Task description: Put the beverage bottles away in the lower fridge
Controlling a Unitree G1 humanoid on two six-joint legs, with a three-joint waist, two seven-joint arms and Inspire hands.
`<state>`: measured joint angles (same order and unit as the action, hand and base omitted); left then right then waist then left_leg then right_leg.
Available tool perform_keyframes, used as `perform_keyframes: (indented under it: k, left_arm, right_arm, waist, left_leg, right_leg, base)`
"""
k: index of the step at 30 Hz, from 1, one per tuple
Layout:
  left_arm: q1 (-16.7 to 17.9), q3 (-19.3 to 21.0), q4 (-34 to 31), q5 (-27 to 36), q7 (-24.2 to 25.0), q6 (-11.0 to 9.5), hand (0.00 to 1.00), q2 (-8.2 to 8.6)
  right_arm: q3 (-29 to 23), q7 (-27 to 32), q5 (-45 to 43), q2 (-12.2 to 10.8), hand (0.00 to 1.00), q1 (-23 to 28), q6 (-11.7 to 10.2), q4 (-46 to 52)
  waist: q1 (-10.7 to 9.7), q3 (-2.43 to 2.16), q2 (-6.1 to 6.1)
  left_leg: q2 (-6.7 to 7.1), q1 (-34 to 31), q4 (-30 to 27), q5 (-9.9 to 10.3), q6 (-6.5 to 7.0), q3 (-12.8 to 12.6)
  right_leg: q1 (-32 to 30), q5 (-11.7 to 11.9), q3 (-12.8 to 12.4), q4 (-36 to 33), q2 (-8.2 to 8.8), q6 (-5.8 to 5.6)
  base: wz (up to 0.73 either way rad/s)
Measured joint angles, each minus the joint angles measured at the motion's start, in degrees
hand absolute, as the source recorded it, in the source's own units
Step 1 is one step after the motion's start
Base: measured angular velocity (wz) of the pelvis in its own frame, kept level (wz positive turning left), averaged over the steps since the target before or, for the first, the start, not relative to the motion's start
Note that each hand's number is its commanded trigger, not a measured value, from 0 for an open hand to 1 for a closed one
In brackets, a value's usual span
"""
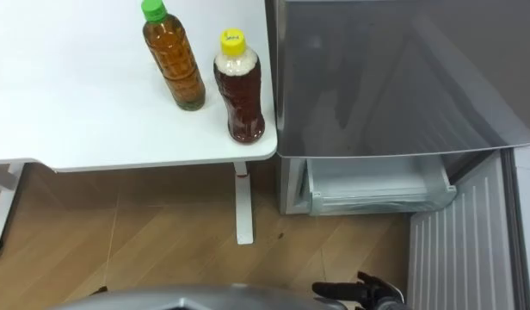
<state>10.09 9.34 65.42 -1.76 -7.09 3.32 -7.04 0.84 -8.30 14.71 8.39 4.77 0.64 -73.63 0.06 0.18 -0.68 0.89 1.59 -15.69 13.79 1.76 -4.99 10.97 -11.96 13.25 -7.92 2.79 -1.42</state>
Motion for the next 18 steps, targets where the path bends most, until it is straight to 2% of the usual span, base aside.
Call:
perform_keyframes:
  k: [7, 13, 16, 18]
  left_arm:
    - [0.00, -0.05, -0.11, 0.41, -0.29, -0.07, 0.00, 0.00]
    - [0.02, 0.03, -0.08, 7.90, -2.71, -0.83, 0.00, 0.10]
    - [0.01, 0.98, -0.08, 14.40, -3.82, -0.92, 0.00, 0.10]
    - [0.00, 2.49, -0.09, 20.99, -4.69, -0.98, 0.00, 0.04]
  right_arm:
    - [0.06, 0.23, -0.01, 0.00, 0.00, 0.00, 0.02, 0.07]
    - [0.06, 0.10, -0.06, -0.01, 0.00, -0.20, 0.20, -0.33]
    - [0.02, -0.06, -0.25, -0.04, 0.00, -0.11, 0.30, -0.18]
    - [-0.13, -0.12, -0.79, 0.11, 0.00, -0.17, 0.56, -0.13]
  waist:
    - [0.03, -0.04, -0.07]
    - [0.08, -0.14, -0.28]
    - [0.11, -0.10, -0.28]
    - [0.18, -0.07, -0.18]
  left_leg:
    - [-0.01, 0.05, 0.03, -0.01, 0.01, -0.09]
    - [0.06, 0.17, 0.06, -0.03, 0.03, -0.15]
    - [0.04, 0.22, 0.10, -0.04, 0.03, 0.02]
    - [0.03, 0.25, 0.10, -0.03, 0.03, -0.02]
  right_leg:
    - [-0.01, 0.00, -0.04, -0.14, 0.00, 0.00]
    - [0.19, 0.00, 0.90, -0.13, 0.10, -0.01]
    - [0.17, 0.00, 0.88, -0.15, 0.10, -0.01]
    - [0.16, 0.00, 0.74, -0.19, 0.10, -0.01]
  base:
    - [0.00]
    - [0.01]
    - [0.00]
    - [0.00]
